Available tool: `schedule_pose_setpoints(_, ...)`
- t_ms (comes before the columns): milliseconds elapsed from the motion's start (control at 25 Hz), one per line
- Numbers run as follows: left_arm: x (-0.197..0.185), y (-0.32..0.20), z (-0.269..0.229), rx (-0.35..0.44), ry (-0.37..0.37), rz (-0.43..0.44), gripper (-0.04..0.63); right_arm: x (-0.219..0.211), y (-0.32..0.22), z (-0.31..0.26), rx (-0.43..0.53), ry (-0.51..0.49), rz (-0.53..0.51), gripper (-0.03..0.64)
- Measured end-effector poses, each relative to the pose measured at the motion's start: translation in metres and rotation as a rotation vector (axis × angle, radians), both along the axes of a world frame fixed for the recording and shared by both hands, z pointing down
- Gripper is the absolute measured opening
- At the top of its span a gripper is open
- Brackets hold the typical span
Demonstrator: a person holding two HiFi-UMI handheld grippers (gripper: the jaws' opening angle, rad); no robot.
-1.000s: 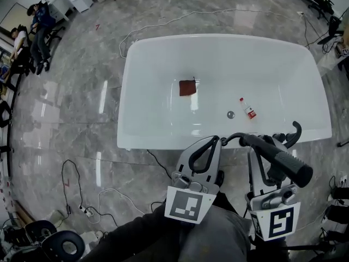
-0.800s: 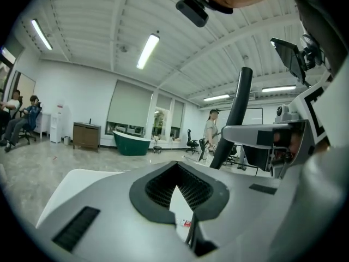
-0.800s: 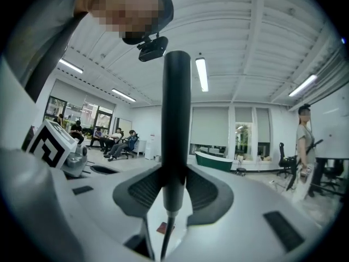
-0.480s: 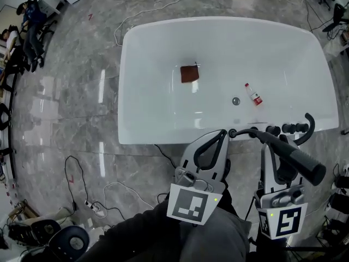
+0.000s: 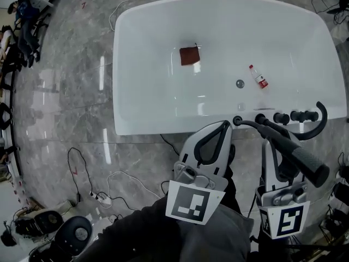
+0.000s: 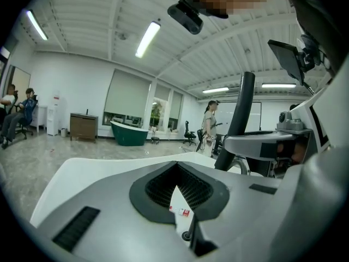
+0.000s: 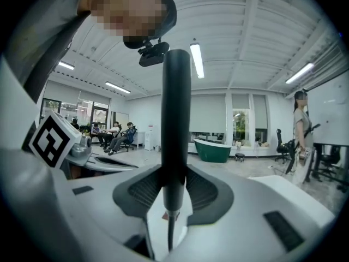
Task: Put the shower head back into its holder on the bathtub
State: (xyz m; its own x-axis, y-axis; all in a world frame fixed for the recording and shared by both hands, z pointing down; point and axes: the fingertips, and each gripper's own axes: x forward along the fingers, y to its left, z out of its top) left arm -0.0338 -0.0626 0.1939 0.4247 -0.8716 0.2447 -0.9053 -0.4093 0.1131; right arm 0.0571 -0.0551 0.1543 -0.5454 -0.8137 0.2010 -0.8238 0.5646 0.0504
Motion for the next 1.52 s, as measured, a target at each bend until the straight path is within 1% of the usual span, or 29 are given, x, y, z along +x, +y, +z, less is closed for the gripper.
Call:
schedule_pose_setpoints(200, 0.003, -0.003, 0.013, -0.016, 0.004, 0.009, 0.003, -0.001, 0.0, 0.018, -0.018, 0.005, 0.009, 0.143)
schedule_pose_setpoints(400, 0.008, -0.007, 0.026, -0.042, 0.004, 0.025, 0.003, 0.008, 0.0, 0.036, -0.051, 0.024, 0.034, 0.143)
schedule_pose_setpoints(600, 0.013, -0.014, 0.034, -0.055, 0.018, 0.031, 0.003, 0.012, -0.005, 0.047, -0.066, 0.011, 0.044, 0.143)
schedule_pose_setpoints(800, 0.021, -0.017, 0.045, -0.069, 0.012, 0.047, 0.003, 0.019, -0.007, 0.061, -0.09, 0.007, 0.054, 0.143)
schedule_pose_setpoints(1240, 0.02, -0.024, 0.06, -0.099, 0.015, 0.049, 0.003, 0.014, -0.015, 0.075, -0.106, -0.002, 0.056, 0.143)
schedule_pose_setpoints(1520, 0.022, -0.022, 0.071, -0.113, 0.024, 0.055, 0.003, 0.013, -0.01, 0.094, -0.134, 0.023, 0.055, 0.143)
